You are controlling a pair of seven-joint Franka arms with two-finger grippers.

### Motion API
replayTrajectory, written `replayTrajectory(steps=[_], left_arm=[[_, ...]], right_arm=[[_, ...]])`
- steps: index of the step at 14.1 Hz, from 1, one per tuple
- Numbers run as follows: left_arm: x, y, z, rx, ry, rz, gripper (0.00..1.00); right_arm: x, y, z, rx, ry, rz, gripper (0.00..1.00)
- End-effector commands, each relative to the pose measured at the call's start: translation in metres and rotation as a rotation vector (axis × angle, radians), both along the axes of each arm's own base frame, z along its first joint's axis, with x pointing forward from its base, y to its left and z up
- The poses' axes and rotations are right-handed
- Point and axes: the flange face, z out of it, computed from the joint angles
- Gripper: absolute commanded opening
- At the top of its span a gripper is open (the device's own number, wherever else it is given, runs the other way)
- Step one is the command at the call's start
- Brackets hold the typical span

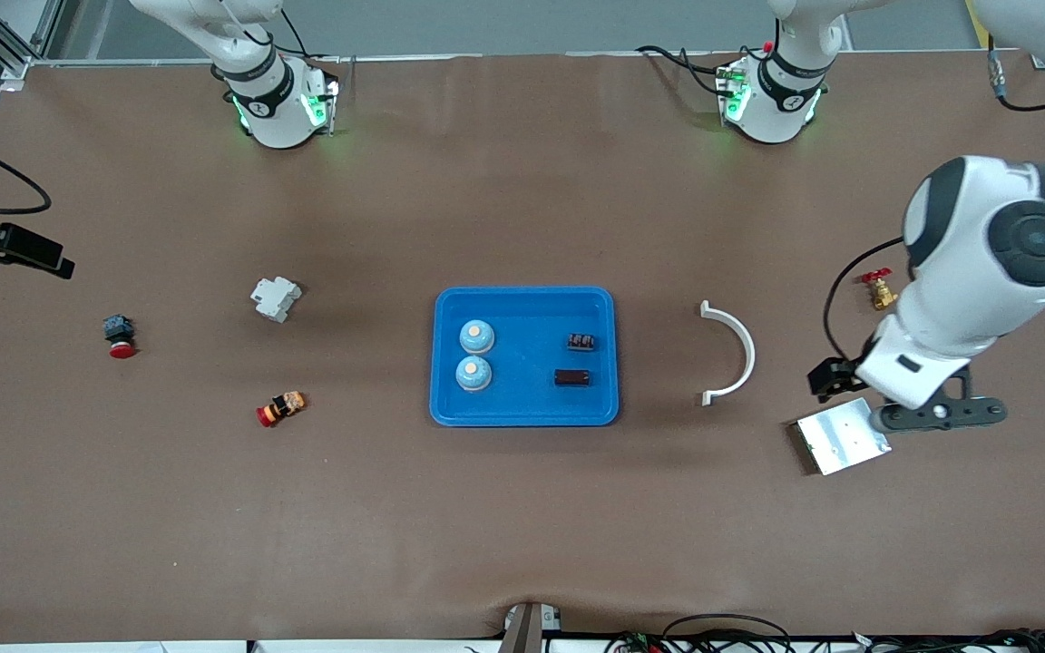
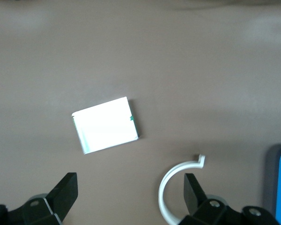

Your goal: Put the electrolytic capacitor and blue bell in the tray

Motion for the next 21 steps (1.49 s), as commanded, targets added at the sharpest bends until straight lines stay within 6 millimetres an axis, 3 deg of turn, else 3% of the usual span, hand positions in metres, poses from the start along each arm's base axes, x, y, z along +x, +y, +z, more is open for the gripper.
replayTrajectory(steps=[1,2,7,12,16,21], left_arm=[[-0.02,0.022,0.039,-0.053,0.026,-0.044,1.0],[-0.024,0.028,0.046,-0.057,0.038,-0.042,1.0],[-0.054,-0.001,0.076,-0.033,0.091,-0.098,1.0],[-0.086,-0.014,0.114,-0.035,0.099,-0.102,1.0],[-0.093,0.004,0.133,-0.08,0.076,-0.08,1.0],[-0.098,0.003,0.145,-0.078,0.055,-0.086,1.0]], right_arm=[[-0.002,-0.002,0.004,-0.011,0.005,-0.007,1.0],[-0.002,-0.002,0.004,-0.011,0.005,-0.005,1.0],[-0.005,-0.003,0.003,-0.01,0.02,-0.008,1.0],[-0.004,-0.003,0.004,-0.011,0.016,-0.006,1.0],[-0.004,-0.003,0.003,-0.011,0.017,-0.008,1.0],[-0.003,-0.003,0.003,-0.01,0.017,-0.008,1.0]])
